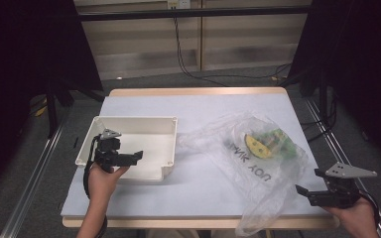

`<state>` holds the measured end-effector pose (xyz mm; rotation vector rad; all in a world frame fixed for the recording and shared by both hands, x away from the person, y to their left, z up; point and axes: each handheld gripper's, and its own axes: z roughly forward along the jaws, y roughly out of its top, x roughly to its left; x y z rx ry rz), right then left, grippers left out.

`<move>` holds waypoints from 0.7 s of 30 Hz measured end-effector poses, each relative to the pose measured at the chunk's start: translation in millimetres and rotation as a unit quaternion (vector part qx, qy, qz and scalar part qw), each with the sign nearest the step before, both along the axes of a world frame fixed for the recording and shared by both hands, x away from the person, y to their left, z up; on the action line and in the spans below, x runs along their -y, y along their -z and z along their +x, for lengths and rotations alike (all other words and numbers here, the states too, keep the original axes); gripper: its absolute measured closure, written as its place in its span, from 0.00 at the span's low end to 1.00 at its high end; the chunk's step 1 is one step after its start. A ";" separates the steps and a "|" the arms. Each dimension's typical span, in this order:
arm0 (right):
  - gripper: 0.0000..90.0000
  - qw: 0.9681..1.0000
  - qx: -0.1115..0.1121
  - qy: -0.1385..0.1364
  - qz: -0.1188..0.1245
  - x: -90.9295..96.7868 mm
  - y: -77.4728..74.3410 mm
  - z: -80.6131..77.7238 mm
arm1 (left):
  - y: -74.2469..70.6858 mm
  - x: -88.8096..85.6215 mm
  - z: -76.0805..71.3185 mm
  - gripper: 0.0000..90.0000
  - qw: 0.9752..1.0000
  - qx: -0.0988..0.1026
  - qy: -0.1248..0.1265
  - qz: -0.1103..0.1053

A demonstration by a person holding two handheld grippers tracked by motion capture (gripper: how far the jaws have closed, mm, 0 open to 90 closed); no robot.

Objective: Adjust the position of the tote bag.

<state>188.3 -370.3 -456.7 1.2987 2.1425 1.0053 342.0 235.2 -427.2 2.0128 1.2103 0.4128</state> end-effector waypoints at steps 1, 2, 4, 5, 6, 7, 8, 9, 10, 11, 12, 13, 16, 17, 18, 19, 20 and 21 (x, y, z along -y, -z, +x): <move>0.11 1.000 -0.004 0.002 0.001 0.0 0.2 -0.8 | -0.4 0.3 0.6 0.07 1.000 -0.002 0.005 0.008; 0.11 1.000 -0.004 -0.002 0.001 0.6 1.4 -0.5 | -0.4 0.3 0.6 0.07 1.000 -0.002 0.005 0.008; 0.14 1.000 -0.004 -0.005 0.002 0.7 2.5 -0.7 | 0.1 3.1 2.2 0.07 1.000 -0.003 0.007 0.006; 0.14 1.000 -0.004 -0.006 0.003 0.7 3.0 -0.8 | 0.2 5.0 2.5 0.07 1.000 -0.004 0.009 0.003; 0.14 1.000 -0.010 -0.008 0.004 0.4 3.2 -1.1 | 0.1 6.9 3.0 0.07 1.000 -0.003 0.011 0.004; 0.14 1.000 -0.005 -0.009 0.000 0.1 3.8 -1.7 | -0.2 8.7 3.6 0.07 1.000 -0.002 0.012 0.003; 0.14 1.000 -0.005 -0.010 0.000 -0.2 3.8 -2.8 | -0.3 11.2 3.9 0.07 1.000 -0.001 0.012 0.000; 0.15 1.000 -0.006 -0.013 0.001 -0.6 3.5 -4.1 | -0.5 13.8 4.1 0.07 1.000 -0.002 0.015 -0.001; 0.15 1.000 -0.002 -0.011 -0.003 -0.5 3.2 -5.9 | -0.7 16.6 4.3 0.08 1.000 -0.001 0.020 0.002; 0.16 1.000 0.001 -0.010 -0.004 0.0 2.5 -7.9 | -0.9 19.3 4.4 0.08 1.000 -0.001 0.027 0.006; 0.18 1.000 0.002 -0.007 0.001 0.2 1.8 -9.7 | -0.2 22.9 4.3 0.08 1.000 -0.002 0.030 0.003; 0.18 1.000 0.005 -0.010 0.004 1.0 1.3 -10.8 | 0.4 25.7 3.9 0.08 0.999 -0.003 0.034 0.005; 0.21 1.000 0.000 -0.010 0.001 0.3 2.4 -12.6 | 0.7 32.8 4.1 0.08 0.999 -0.008 0.047 0.019; 0.21 1.000 0.000 -0.010 0.001 0.3 2.4 -12.6 | 0.7 32.8 4.1 0.08 0.999 -0.008 0.047 0.019; 0.22 1.000 0.000 -0.009 0.000 0.0 2.6 -12.9 | 1.0 35.3 4.2 0.08 0.999 -0.003 0.044 0.014; 0.25 1.000 0.001 -0.012 0.003 -0.7 2.4 -12.7 | -0.1 37.4 4.2 0.09 0.999 -0.002 0.048 0.015; 0.25 1.000 0.002 -0.009 0.007 -1.0 1.9 -13.0 | -1.2 37.6 4.1 0.09 0.999 -0.001 0.051 0.019; 0.26 1.000 0.007 -0.008 0.012 -1.0 1.3 -12.7 | -2.1 37.5 3.5 0.09 0.998 -0.003 0.057 0.024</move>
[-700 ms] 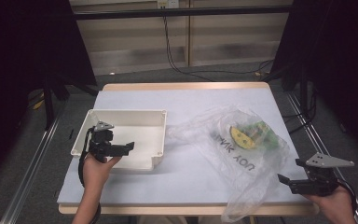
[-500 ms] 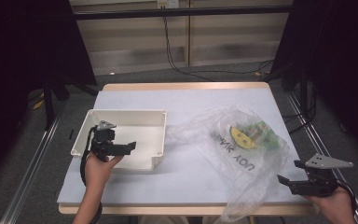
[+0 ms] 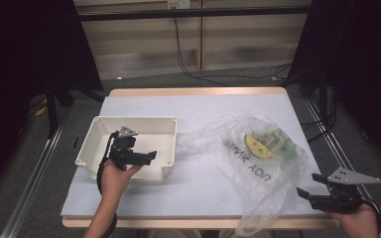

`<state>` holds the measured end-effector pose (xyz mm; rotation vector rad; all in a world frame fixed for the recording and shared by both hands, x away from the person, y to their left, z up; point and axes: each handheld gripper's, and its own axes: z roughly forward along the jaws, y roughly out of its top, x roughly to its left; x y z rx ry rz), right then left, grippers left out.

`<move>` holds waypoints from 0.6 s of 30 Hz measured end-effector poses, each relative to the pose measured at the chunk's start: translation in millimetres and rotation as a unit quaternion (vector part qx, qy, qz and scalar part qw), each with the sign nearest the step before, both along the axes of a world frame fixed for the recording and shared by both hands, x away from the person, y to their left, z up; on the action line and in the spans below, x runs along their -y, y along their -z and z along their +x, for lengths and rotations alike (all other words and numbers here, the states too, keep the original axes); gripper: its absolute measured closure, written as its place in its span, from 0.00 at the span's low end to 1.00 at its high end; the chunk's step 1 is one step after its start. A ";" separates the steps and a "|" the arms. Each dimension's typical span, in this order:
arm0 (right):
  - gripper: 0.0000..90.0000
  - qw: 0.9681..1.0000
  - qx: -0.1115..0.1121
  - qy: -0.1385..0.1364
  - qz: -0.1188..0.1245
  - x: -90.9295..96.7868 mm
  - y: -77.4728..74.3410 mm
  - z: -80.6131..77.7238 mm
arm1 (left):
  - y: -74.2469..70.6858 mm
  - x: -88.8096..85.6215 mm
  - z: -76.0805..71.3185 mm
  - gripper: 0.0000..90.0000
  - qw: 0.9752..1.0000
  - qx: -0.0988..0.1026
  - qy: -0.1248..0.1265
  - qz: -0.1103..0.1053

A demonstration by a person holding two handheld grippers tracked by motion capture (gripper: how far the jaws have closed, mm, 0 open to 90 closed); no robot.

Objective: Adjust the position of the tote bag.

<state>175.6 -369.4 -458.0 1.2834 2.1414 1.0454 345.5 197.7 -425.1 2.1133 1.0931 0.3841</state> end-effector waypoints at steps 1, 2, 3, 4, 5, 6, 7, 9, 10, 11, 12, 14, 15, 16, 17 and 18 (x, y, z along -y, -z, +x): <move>0.27 1.000 0.001 0.000 0.004 -0.6 -0.6 0.3 | 0.5 1.5 -1.3 0.09 1.000 0.001 -0.004 -0.004; 0.27 1.000 0.000 0.002 0.003 -1.6 -1.3 0.4 | 0.9 1.7 -2.0 0.09 1.000 0.002 -0.002 0.000; 0.27 1.000 -0.002 0.002 0.000 -3.4 -2.1 0.9 | 1.8 2.9 -3.0 0.09 1.000 0.002 -0.008 -0.006; 0.27 1.000 -0.004 0.000 -0.002 -5.5 -3.1 1.3 | 1.8 2.9 -3.0 0.09 1.000 0.002 -0.008 -0.006; 0.27 1.000 -0.004 0.000 -0.002 -5.5 -3.1 1.3 | 2.2 3.0 -3.1 0.09 1.000 0.001 -0.006 -0.007; 0.28 1.000 -0.004 -0.006 0.001 -9.9 -4.3 1.6 | 2.2 3.1 -3.1 0.09 1.000 0.001 -0.007 -0.008; 0.29 1.000 -0.005 -0.011 0.006 -16.5 -5.5 1.8 | 1.1 2.7 -3.0 0.09 1.000 0.000 -0.003 -0.001; 0.31 1.000 -0.005 -0.020 0.004 -23.2 -6.0 3.0 | 0.6 3.8 -3.6 0.09 1.000 0.003 -0.002 -0.006; 0.32 1.000 -0.007 -0.021 0.002 -25.8 -6.1 3.2 | -0.2 4.2 -4.1 0.09 1.000 0.003 -0.002 -0.002; 0.34 1.000 -0.006 -0.027 -0.002 -28.6 -6.1 3.7 | -0.3 5.0 -4.2 0.09 1.000 0.003 -0.003 -0.006; 0.35 0.999 -0.005 -0.031 -0.006 -31.8 -5.7 4.2 | -1.1 4.3 -3.9 0.09 1.000 0.002 0.004 0.003; 0.37 0.999 -0.003 -0.037 -0.004 -34.7 -4.9 4.8 | -1.2 5.1 -3.8 0.09 1.000 0.004 0.003 0.006; 0.38 0.999 -0.010 -0.041 -0.011 -40.7 -2.2 6.9 | -0.9 6.5 -3.5 0.09 1.000 0.005 0.004 0.003; 0.40 0.999 -0.012 -0.044 -0.015 -42.7 -1.0 7.8 | -1.8 7.0 -3.2 0.10 1.000 0.004 0.009 0.010; 0.44 0.998 -0.017 -0.051 -0.020 -46.0 0.9 8.7 | -1.7 8.1 -3.2 0.10 1.000 0.005 0.009 0.008; 0.44 0.998 -0.017 -0.051 -0.020 -46.0 0.9 8.7 | -1.7 8.1 -3.2 0.10 1.000 0.005 0.009 0.008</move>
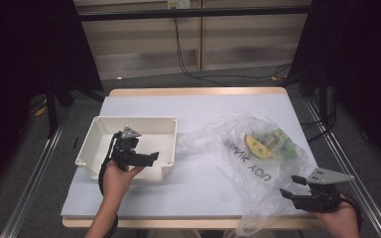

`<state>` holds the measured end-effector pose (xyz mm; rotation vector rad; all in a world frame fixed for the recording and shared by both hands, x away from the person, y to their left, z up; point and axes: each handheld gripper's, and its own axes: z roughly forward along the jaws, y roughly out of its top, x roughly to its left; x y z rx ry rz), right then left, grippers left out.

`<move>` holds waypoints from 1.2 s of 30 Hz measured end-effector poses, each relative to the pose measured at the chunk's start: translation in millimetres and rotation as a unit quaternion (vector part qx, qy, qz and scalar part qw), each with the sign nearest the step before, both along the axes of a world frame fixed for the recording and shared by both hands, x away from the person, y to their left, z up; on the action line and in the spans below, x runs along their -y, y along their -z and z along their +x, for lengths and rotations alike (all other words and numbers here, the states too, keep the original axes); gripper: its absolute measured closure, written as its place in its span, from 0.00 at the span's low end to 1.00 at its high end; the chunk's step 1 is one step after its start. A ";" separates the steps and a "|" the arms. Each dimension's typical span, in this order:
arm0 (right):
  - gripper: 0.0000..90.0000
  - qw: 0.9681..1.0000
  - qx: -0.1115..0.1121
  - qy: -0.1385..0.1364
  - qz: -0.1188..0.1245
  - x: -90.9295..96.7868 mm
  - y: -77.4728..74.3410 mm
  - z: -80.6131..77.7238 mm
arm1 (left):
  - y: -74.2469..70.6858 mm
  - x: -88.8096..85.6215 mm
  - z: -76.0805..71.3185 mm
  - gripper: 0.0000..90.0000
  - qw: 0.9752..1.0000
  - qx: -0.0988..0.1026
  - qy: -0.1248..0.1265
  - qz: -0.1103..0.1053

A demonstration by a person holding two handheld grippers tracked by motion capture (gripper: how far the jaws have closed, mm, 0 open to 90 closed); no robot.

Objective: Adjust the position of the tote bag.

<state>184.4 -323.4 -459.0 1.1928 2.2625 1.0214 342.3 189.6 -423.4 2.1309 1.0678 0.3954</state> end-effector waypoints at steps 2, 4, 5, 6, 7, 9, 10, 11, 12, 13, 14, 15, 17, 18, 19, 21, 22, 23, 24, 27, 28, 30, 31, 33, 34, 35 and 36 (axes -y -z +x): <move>0.51 1.000 -0.010 -0.012 -0.005 -6.5 5.4 2.3 | 0.7 3.5 -0.1 0.10 1.000 0.001 0.001 -0.004; 0.53 0.999 -0.017 -0.019 -0.020 -10.2 8.3 3.5 | 0.0 2.1 0.4 0.10 1.000 -0.001 0.009 0.010; 0.56 0.999 -0.020 -0.020 -0.021 -10.8 9.6 4.9 | 1.2 2.3 0.6 0.10 1.000 0.001 0.007 0.006; 0.58 0.999 -0.020 -0.022 -0.023 -10.6 10.2 6.0 | 1.0 1.5 0.7 0.10 1.000 -0.002 0.007 0.005; 0.60 0.999 -0.023 -0.018 -0.023 -10.5 11.3 7.2 | 1.4 1.7 0.7 0.10 1.000 0.002 0.002 0.002; 0.61 0.999 -0.027 -0.023 -0.029 -10.6 14.1 9.6 | 1.4 2.2 0.1 0.10 1.000 0.003 -0.005 -0.006; 0.62 0.999 -0.031 -0.022 -0.034 -11.3 15.3 9.9 | 1.4 2.3 0.0 0.10 1.000 0.003 -0.005 -0.006; 0.62 0.998 -0.037 -0.022 -0.039 -11.9 16.3 10.3 | 1.4 2.8 -0.1 0.10 1.000 0.003 -0.005 -0.006; 0.62 0.998 -0.037 -0.022 -0.039 -11.9 16.3 10.3 | 1.4 2.8 -0.1 0.10 1.000 0.003 -0.005 -0.006; 0.64 0.998 -0.035 -0.027 -0.038 -11.8 17.1 11.0 | 1.0 1.9 0.3 0.10 1.000 0.002 0.004 0.003; 0.64 0.998 -0.035 -0.027 -0.038 -11.8 17.1 11.0 | 1.0 1.9 0.3 0.10 1.000 0.002 0.004 0.003; 0.68 0.998 -0.035 -0.030 -0.037 -12.0 17.2 10.6 | 0.8 2.2 0.3 0.10 1.000 0.000 0.007 0.006; 0.70 0.998 -0.036 -0.030 -0.035 -12.0 17.2 10.6 | 1.4 2.5 0.6 0.10 1.000 0.002 0.006 0.006; 0.75 0.998 -0.039 -0.033 -0.031 -12.2 17.3 10.4 | 1.5 2.5 0.8 0.10 1.000 0.001 0.006 0.004; 0.78 0.998 -0.039 -0.032 -0.034 -12.5 16.7 10.0 | 1.1 2.7 0.8 0.10 1.000 -0.001 0.005 0.001; 0.84 0.998 -0.042 -0.032 -0.034 -12.7 16.3 10.0 | 0.8 2.8 0.7 0.10 1.000 0.001 0.005 0.004; 0.86 0.998 -0.045 -0.032 -0.032 -12.7 16.1 10.1 | 1.6 3.9 0.6 0.10 1.000 0.002 0.000 -0.004; 0.87 0.998 -0.046 -0.028 -0.032 -12.0 15.8 10.2 | 1.9 4.4 0.8 0.10 1.000 0.002 -0.001 -0.006; 0.89 0.998 -0.044 -0.027 -0.032 -11.4 15.9 10.4 | 1.9 4.5 0.9 0.10 1.000 0.002 -0.001 -0.005; 0.94 0.998 -0.048 -0.016 -0.036 -10.0 14.5 9.3 | 0.9 3.9 1.8 0.10 1.000 -0.001 0.010 0.008; 0.94 0.998 -0.044 -0.021 -0.035 -8.8 14.7 9.9 | 0.6 4.2 1.9 0.10 1.000 -0.002 0.012 0.008; 0.96 0.998 -0.043 -0.017 -0.035 -6.1 13.9 9.4 | 1.2 6.9 1.5 0.10 1.000 0.001 0.003 -0.005; 0.96 0.998 -0.048 -0.013 -0.032 -4.4 13.1 8.7 | 0.1 6.1 2.0 0.10 1.000 0.001 0.011 0.005; 0.97 0.999 -0.045 -0.010 -0.028 -0.8 12.5 8.4 | 0.0 7.1 2.4 0.10 1.000 0.002 0.011 -0.001; 0.97 0.999 -0.047 -0.007 -0.025 1.1 12.1 8.1 | -0.5 7.2 2.5 0.11 1.000 0.002 0.013 0.003; 0.97 0.999 -0.044 -0.008 -0.026 3.3 12.1 8.4 | -0.5 7.7 2.8 0.11 1.000 0.002 0.014 0.000; 0.97 0.999 -0.045 -0.005 -0.024 5.1 11.8 7.9 | -0.4 8.9 2.6 0.11 1.000 0.003 0.009 -0.003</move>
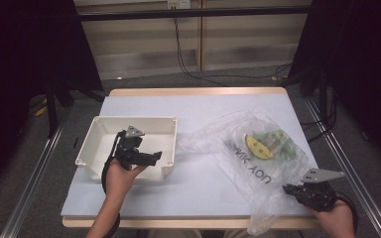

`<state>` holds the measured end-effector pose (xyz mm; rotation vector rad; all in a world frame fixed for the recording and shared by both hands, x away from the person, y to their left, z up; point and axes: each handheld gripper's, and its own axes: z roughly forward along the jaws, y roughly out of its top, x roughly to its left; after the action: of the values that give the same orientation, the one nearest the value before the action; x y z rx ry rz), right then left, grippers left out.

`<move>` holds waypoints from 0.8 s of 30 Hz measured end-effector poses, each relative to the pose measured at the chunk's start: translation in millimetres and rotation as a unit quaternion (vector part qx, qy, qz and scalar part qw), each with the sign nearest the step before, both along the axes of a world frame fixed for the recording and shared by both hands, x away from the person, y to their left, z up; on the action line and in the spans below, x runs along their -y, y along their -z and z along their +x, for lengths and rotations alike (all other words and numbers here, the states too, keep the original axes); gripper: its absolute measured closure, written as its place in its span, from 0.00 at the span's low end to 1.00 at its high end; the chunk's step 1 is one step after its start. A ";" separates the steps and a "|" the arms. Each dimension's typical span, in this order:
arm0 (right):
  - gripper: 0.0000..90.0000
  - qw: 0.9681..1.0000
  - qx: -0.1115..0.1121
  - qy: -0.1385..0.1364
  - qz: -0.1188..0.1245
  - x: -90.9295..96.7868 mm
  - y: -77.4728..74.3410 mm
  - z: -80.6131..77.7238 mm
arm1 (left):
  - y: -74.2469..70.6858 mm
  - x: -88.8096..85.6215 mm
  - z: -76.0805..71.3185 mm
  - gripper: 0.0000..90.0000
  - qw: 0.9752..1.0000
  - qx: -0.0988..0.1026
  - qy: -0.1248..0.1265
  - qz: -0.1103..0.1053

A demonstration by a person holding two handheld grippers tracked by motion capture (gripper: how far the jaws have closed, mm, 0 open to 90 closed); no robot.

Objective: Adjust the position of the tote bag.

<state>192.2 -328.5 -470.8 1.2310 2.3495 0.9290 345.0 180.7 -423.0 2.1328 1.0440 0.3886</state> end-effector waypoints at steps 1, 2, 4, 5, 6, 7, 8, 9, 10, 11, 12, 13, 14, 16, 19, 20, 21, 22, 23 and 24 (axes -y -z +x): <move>0.97 1.000 -0.002 0.003 0.001 1.9 -0.5 -0.6 | -0.7 0.1 0.2 0.10 1.000 -0.003 0.005 0.006; 0.97 1.000 0.002 0.005 0.003 3.9 -0.6 -0.5 | -0.6 0.8 0.3 0.10 1.000 -0.002 0.006 0.006; 0.97 1.000 0.002 0.010 0.005 7.8 -1.1 -1.0 | -0.5 2.6 0.3 0.10 1.000 0.001 0.006 0.005; 0.97 1.000 0.002 0.012 0.005 9.2 -1.4 -1.3 | -1.3 2.9 0.4 0.10 1.000 0.000 0.009 0.007; 0.97 1.000 0.005 0.015 0.003 10.9 -1.5 -1.3 | -1.4 3.2 0.5 0.10 1.000 0.000 0.010 0.007; 0.97 1.000 0.006 0.015 0.005 12.5 -1.6 -1.0 | -1.5 4.5 0.0 0.10 1.000 0.000 0.005 0.000; 0.97 1.000 0.004 0.021 0.006 13.7 -2.0 -1.5 | -0.7 6.7 -0.5 0.10 1.000 0.004 -0.004 -0.013; 0.97 1.000 0.006 0.022 0.005 15.1 -2.3 -1.3 | -1.7 6.0 -0.4 0.10 1.000 0.002 0.000 -0.008; 0.97 1.000 0.008 0.022 0.006 16.5 -2.4 -1.0 | -2.2 6.0 -0.3 0.10 1.000 0.002 0.001 -0.009; 0.97 1.000 0.008 0.024 0.008 17.6 -2.7 -0.9 | -3.5 4.0 0.6 0.10 1.000 0.001 0.014 0.005; 0.97 1.000 0.010 0.023 0.007 18.8 -2.6 -0.2 | -3.1 5.6 0.1 0.10 1.000 0.002 0.006 -0.005; 0.97 1.000 0.008 0.027 0.005 20.0 -3.1 0.0 | -3.0 6.8 -0.2 0.10 1.000 0.001 -0.001 -0.011; 0.97 1.000 0.008 0.029 0.005 21.3 -3.2 0.5 | -4.5 5.0 0.7 0.10 1.000 -0.001 0.013 0.004; 0.97 0.999 0.012 0.033 0.004 24.7 -3.5 2.0 | -4.7 5.9 0.7 0.10 1.000 0.000 0.015 0.005; 0.97 0.999 0.014 0.041 0.003 30.1 -3.1 4.3 | -5.0 9.5 -0.3 0.10 1.000 -0.001 0.014 0.001; 0.97 0.999 0.012 0.045 0.002 31.8 -3.3 4.7 | -5.2 9.6 0.0 0.10 1.000 -0.001 0.021 0.009; 0.97 0.999 0.013 0.049 0.005 33.9 -3.4 5.4 | -5.8 9.8 -0.2 0.10 1.000 -0.003 0.022 0.014; 0.97 0.999 0.015 0.050 0.004 35.2 -3.3 5.8 | -4.9 11.0 -0.3 0.10 1.000 0.000 0.021 0.009; 0.97 0.998 0.017 0.053 0.004 36.7 -3.4 6.1 | -4.2 11.9 -0.3 0.10 1.000 -0.002 0.019 0.004; 0.97 0.998 0.019 0.054 0.005 38.5 -3.4 6.5 | -4.0 11.1 0.4 0.10 1.000 -0.001 0.027 0.009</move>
<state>198.7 -367.0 -467.5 1.3182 2.2288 0.9208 345.4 169.6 -419.0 2.1734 0.9858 0.3710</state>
